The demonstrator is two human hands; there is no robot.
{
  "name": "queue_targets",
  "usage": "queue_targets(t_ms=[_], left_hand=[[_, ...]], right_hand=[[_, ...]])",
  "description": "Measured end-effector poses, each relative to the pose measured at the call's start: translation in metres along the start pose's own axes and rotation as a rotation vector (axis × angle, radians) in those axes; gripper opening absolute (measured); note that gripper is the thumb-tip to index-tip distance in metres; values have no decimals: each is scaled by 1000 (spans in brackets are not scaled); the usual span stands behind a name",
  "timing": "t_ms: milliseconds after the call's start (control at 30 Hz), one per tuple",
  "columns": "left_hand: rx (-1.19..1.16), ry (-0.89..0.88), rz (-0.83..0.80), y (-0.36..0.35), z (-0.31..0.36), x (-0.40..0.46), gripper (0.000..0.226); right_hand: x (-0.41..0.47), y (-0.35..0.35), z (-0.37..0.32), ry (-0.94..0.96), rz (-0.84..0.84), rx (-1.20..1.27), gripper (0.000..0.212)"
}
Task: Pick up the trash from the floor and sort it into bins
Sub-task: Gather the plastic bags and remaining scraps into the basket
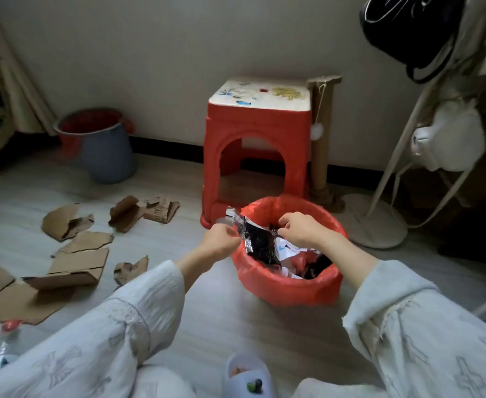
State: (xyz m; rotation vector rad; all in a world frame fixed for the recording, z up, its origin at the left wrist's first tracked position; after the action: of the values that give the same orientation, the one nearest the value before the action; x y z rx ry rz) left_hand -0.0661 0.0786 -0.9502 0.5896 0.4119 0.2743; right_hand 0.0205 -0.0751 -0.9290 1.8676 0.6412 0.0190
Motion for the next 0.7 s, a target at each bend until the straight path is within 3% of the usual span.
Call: queue_targets(t_ms=[300, 433, 567, 700], left_hand=[[162, -261, -11, 8, -3, -50, 47], [123, -291, 6, 6, -13, -40, 46], [102, -278, 45, 0, -26, -25, 44], [152, -305, 10, -9, -35, -21, 44]], right_hand=[[20, -37, -20, 132, -34, -376, 39], [46, -81, 5, 77, -149, -382, 44], [64, -117, 14, 129, -192, -385, 82], [63, -108, 4, 283, -26, -484, 67]])
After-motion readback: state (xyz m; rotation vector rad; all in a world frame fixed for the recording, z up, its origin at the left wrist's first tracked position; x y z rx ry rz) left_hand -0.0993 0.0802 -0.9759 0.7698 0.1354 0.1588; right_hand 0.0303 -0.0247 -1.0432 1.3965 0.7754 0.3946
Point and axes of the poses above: each hand's wrist, its own x-axis towards the middle knuckle, its own y-axis out of the back of the hand, z = x × y, the point moved 8 cm from there along x, towards the middle knuckle, and after that the axes turned 1 degree about z, right-handed, at the moved point
